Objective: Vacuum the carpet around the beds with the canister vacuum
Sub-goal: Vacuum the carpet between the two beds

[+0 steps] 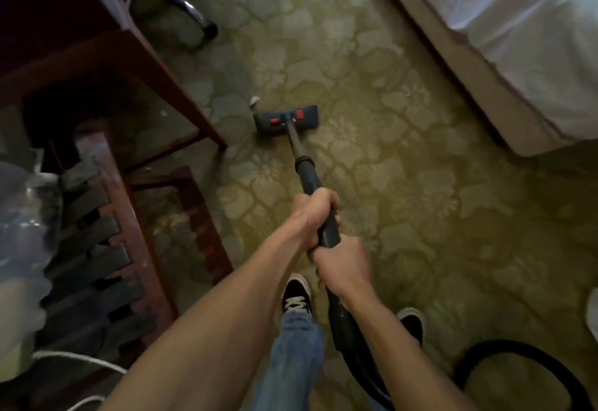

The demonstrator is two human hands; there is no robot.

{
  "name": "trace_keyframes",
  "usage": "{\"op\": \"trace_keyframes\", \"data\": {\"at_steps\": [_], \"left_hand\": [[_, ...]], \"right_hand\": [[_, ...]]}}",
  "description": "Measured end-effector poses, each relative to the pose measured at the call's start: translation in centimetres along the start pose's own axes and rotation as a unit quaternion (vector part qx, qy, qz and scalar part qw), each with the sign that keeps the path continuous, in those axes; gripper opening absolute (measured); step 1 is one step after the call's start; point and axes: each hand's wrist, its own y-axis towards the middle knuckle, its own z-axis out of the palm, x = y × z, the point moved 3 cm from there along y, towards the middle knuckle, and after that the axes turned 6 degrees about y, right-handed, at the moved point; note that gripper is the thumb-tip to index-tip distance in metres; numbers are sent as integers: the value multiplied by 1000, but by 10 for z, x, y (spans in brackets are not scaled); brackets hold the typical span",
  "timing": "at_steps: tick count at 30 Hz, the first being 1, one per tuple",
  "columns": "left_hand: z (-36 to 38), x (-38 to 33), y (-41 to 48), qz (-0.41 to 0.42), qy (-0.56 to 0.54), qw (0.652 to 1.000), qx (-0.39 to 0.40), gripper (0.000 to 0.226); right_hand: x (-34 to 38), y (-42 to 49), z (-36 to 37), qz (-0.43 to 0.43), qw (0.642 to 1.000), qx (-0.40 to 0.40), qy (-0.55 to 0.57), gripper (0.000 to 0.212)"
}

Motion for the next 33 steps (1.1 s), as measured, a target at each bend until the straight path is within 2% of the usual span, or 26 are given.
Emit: {"op": "trace_keyframes", "data": {"at_steps": [3,7,14,18,22,33], "left_hand": [[-28,-21,12,12,-31,999,-11,31],[-52,-50,28,13,-52,998,-20,17],[-66,-104,59,20,-75,996,-37,26],[-61,-114,67,9,-78,996,-52,27],[-49,-115,64,4,-103,992,-68,16],[-8,-128,56,-8,-145,983,-109,12]], "right_hand": [[29,10,21,-24,999,13,-42,7],[63,27,39,-45,995,34,-77,5],[121,65,51,-68,990,45,-113,7],[132,76,44,-58,989,62,-122,7],[135,78,31,-42,987,92,-124,9],[154,98,-16,-43,967,123,-219,12]]}}
